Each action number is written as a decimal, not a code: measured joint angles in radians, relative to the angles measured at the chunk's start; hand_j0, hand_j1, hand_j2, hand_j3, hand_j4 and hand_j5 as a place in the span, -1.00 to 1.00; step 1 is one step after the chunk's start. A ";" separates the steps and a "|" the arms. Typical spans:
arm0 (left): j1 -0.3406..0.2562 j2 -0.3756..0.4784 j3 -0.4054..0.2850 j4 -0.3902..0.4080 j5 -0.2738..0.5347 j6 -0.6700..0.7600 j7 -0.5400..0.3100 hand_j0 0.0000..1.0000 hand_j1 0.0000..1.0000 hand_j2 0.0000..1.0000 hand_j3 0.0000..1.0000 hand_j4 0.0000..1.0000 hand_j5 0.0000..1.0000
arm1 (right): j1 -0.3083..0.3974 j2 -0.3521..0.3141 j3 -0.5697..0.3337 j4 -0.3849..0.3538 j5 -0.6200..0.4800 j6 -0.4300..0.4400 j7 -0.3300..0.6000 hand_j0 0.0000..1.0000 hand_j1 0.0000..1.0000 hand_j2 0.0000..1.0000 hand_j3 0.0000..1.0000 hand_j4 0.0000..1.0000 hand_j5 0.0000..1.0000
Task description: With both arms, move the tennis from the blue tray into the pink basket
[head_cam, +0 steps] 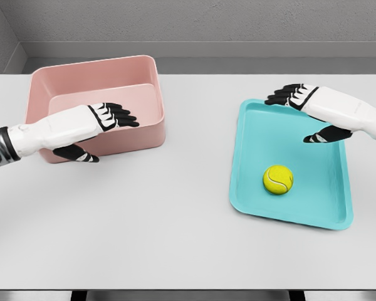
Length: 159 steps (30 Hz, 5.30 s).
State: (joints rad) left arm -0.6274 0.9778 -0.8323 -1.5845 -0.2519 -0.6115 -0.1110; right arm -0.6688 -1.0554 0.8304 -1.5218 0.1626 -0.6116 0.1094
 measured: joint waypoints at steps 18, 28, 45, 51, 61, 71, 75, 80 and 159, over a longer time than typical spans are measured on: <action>0.051 0.021 0.017 -0.001 -0.001 0.000 -0.001 1.00 1.00 1.00 1.00 1.00 1.00 | 0.014 -0.069 0.052 -0.050 0.049 0.000 0.034 1.00 1.00 1.00 1.00 1.00 1.00; 0.097 0.021 0.110 -0.002 -0.001 0.000 -0.002 1.00 1.00 1.00 1.00 1.00 1.00 | 0.046 -0.084 0.090 -0.117 0.072 0.000 0.063 1.00 1.00 1.00 1.00 1.00 1.00; 0.101 0.021 0.114 -0.002 -0.003 0.000 -0.002 1.00 1.00 1.00 1.00 1.00 1.00 | 0.041 -0.031 0.116 -0.071 0.106 0.000 0.099 1.00 1.00 1.00 1.00 1.00 1.00; 0.103 0.021 0.113 -0.001 -0.003 0.000 -0.002 1.00 1.00 1.00 1.00 1.00 1.00 | 0.041 -0.026 0.123 -0.061 0.107 0.000 0.098 1.00 1.00 1.00 1.00 1.00 1.00; 0.103 0.021 0.112 -0.001 -0.002 0.000 -0.002 1.00 1.00 1.00 1.00 1.00 1.00 | 0.040 0.001 0.133 -0.058 0.107 0.000 0.115 1.00 1.00 1.00 1.00 1.00 1.00; 0.103 0.020 0.112 -0.001 -0.003 0.000 -0.002 1.00 1.00 1.00 1.00 1.00 1.00 | 0.040 0.005 0.135 -0.034 0.111 0.000 0.124 1.00 1.00 1.00 1.00 1.00 1.00; 0.103 0.019 0.112 -0.001 -0.003 0.000 -0.002 1.00 1.00 1.00 1.00 1.00 1.00 | 0.040 0.006 0.139 -0.034 0.113 0.000 0.124 1.00 1.00 1.00 1.00 1.00 1.00; 0.103 0.018 0.112 -0.001 -0.002 0.000 -0.002 1.00 1.00 1.00 1.00 1.00 1.00 | 0.040 0.011 0.144 -0.032 0.122 0.000 0.124 1.00 1.00 1.00 1.00 1.00 1.00; 0.104 0.021 0.110 0.000 -0.002 0.000 -0.002 1.00 1.00 1.00 1.00 1.00 1.00 | 0.049 0.048 0.144 -0.004 0.163 0.000 0.145 0.39 0.39 0.39 0.39 0.39 0.39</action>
State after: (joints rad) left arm -0.5231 0.9991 -0.7220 -1.5846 -0.2539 -0.6115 -0.1125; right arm -0.6197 -1.0069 0.9746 -1.5255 0.3258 -0.6119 0.2547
